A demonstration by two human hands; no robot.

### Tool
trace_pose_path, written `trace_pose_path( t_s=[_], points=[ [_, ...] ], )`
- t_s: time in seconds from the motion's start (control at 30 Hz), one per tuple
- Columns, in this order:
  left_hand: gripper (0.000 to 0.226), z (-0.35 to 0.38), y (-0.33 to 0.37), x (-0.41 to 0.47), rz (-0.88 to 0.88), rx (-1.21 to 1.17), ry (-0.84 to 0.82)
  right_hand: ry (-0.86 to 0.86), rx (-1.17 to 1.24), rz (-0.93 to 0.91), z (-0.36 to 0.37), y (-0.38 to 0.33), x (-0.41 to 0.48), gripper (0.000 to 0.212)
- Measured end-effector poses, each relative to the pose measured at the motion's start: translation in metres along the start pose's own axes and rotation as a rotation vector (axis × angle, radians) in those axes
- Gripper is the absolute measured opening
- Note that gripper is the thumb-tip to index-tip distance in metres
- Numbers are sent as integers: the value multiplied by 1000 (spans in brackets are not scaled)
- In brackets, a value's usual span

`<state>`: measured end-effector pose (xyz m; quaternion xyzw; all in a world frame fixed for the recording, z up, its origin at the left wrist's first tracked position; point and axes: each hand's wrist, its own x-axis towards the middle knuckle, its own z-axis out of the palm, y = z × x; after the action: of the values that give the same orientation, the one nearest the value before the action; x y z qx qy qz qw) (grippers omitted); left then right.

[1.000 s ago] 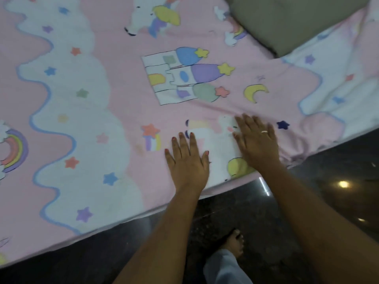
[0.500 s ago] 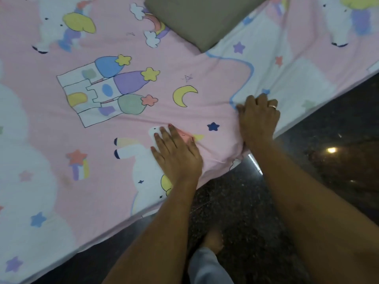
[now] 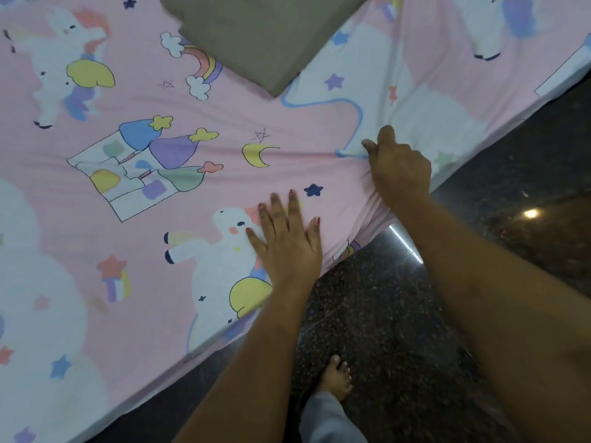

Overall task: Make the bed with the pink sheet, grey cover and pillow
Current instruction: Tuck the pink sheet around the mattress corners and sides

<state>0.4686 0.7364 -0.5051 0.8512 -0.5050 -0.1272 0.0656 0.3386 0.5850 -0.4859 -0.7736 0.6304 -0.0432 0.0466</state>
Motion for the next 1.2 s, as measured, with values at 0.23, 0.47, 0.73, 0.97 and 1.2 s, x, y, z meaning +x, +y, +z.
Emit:
trace_pose_path(
  t_s=[0.23, 0.47, 0.73, 0.97, 1.2],
  points=[
    [64, 1, 34, 4, 113, 46, -169, -85, 219, 508, -25, 61, 6, 67],
    [73, 9, 76, 9, 167, 2, -108, -369, 97, 330, -33, 59, 19, 28],
    [68, 18, 124, 18, 103, -90, -24, -414, 89, 218, -41, 95, 27, 22],
    [67, 23, 142, 20, -2, -177, 43, -340, 523, 714, -38, 127, 38, 81],
    [62, 18, 175, 29, 86, -158, 43, -363, 476, 676, -33, 127, 33, 63]
  ],
)
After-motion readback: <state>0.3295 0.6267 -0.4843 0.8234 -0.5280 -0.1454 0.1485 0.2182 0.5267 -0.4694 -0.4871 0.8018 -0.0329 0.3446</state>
